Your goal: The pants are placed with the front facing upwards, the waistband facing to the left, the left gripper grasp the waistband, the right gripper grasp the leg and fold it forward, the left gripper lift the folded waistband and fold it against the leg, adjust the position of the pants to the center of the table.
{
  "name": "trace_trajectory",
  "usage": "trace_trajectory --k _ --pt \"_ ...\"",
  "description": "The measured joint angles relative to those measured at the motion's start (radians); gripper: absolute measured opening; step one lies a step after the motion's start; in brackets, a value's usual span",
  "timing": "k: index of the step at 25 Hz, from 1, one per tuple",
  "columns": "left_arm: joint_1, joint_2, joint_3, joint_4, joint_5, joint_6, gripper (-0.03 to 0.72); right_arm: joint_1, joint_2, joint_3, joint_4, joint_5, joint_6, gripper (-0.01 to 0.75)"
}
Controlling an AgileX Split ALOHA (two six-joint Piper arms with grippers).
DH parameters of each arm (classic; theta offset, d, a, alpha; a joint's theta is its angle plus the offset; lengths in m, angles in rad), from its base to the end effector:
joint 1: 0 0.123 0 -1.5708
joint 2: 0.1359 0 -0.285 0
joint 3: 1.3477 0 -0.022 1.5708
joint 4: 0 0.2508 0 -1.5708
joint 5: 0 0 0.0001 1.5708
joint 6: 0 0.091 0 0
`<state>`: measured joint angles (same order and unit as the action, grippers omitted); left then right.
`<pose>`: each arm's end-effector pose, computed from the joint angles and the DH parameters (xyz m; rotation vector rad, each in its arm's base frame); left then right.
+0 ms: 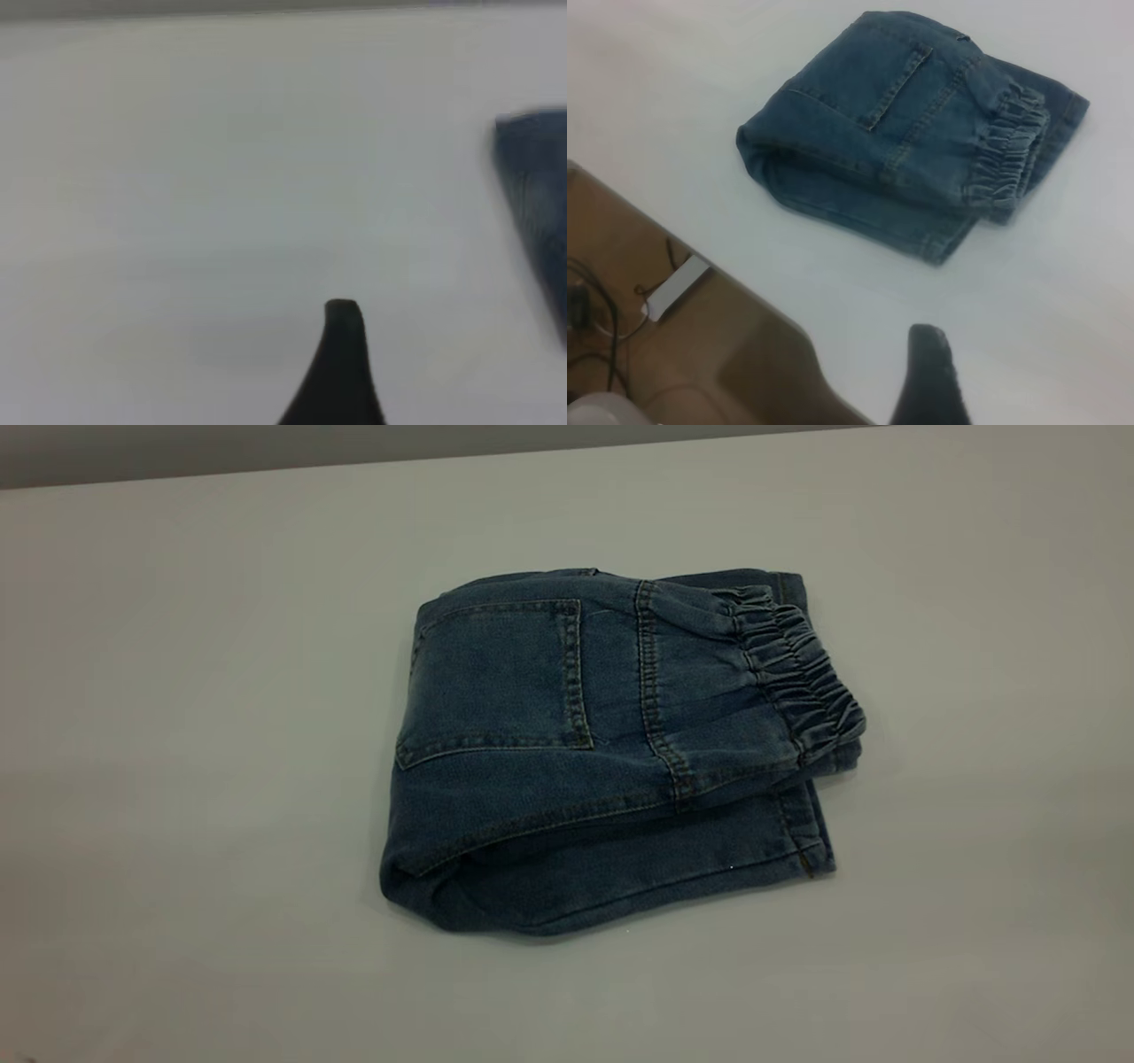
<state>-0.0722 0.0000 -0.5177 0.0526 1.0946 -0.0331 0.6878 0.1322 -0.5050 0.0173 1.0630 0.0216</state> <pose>-0.0081 0.0048 0.2795 0.0362 2.0590 -0.0021 0.0107 0.0106 0.2779 -0.7206 2.0842 0.4227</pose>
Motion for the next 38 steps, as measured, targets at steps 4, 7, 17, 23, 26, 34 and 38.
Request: trace_trajectory --k 4,7,17,23,26,34,38 --pt "0.000 0.000 0.015 0.000 -0.018 -0.001 0.572 0.000 0.000 -0.001 0.000 0.000 0.000 0.442" --pt "0.000 0.000 0.015 0.000 -0.019 -0.001 0.572 0.000 0.000 -0.001 0.000 0.000 0.000 0.442" --pt "0.000 0.000 0.015 -0.004 -0.017 -0.001 0.572 -0.089 -0.011 -0.001 0.024 0.001 0.000 0.442" --pt "0.000 0.000 0.015 -0.004 -0.015 -0.001 0.572 -0.410 -0.086 -0.001 0.028 0.001 -0.002 0.442" --pt "0.005 0.000 0.015 -0.004 -0.015 -0.001 0.572 -0.545 -0.133 -0.002 0.029 0.007 -0.002 0.442" --pt "0.041 0.000 0.015 -0.001 -0.015 -0.001 0.572 -0.610 -0.133 -0.002 0.033 0.002 -0.001 0.442" --pt "0.041 0.000 0.015 -0.001 -0.015 -0.001 0.572 -0.609 -0.132 -0.002 0.033 0.001 -0.001 0.442"
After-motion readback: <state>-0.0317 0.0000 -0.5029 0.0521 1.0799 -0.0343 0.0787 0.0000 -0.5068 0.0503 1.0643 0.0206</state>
